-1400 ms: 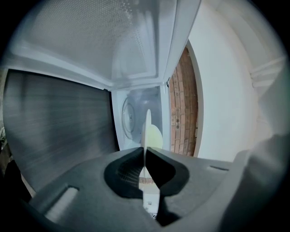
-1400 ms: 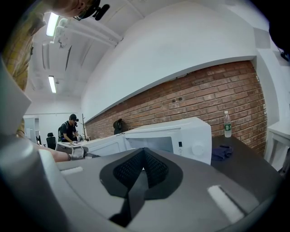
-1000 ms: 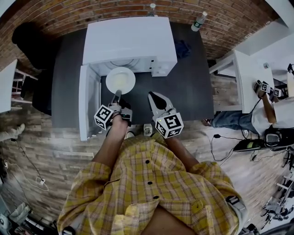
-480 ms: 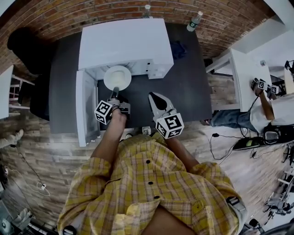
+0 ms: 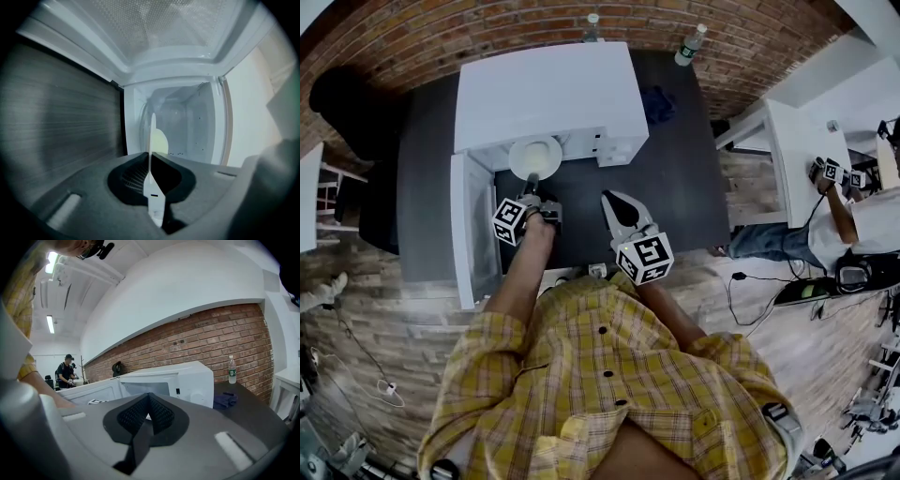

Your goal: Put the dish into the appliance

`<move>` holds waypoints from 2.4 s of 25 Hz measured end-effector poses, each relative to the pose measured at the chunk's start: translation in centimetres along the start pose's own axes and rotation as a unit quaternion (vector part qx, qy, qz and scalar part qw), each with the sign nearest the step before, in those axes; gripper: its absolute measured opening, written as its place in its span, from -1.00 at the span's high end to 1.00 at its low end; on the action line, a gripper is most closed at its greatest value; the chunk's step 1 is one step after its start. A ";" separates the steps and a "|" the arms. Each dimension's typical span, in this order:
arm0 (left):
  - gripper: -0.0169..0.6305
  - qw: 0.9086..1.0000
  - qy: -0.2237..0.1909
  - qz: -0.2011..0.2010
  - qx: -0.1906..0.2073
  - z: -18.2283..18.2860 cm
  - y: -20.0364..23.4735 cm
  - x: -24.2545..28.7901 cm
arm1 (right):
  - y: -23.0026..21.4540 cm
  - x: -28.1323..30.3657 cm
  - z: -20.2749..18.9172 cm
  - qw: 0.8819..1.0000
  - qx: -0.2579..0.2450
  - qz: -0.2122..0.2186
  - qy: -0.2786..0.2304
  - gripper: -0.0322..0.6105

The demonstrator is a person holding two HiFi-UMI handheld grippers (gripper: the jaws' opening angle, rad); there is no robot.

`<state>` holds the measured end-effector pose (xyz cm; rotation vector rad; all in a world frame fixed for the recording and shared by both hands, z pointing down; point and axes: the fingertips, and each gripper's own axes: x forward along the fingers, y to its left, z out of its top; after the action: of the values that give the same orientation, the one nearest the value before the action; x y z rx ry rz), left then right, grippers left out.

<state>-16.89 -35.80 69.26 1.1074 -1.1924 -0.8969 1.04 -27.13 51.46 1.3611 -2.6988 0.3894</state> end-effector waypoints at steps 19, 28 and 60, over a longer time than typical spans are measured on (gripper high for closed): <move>0.91 1.000 0.012 0.008 -0.003 1.2 1.0 4.0 | -0.6 0.1 -0.7 1.000 -0.002 -0.003 0.013 0.89; 0.90 1.000 0.018 0.010 0.002 1.1 1.2 4.7 | -1.2 -0.1 -0.8 1.000 0.001 -0.010 0.012 0.89; 0.61 0.999 0.043 0.008 0.014 0.6 1.1 2.3 | -0.3 -1.3 -0.1 1.000 0.012 0.004 -0.002 0.89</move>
<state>-17.07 -37.83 70.89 1.1458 -1.1443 -0.8148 2.03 -26.30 51.37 1.3599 -2.7112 0.4215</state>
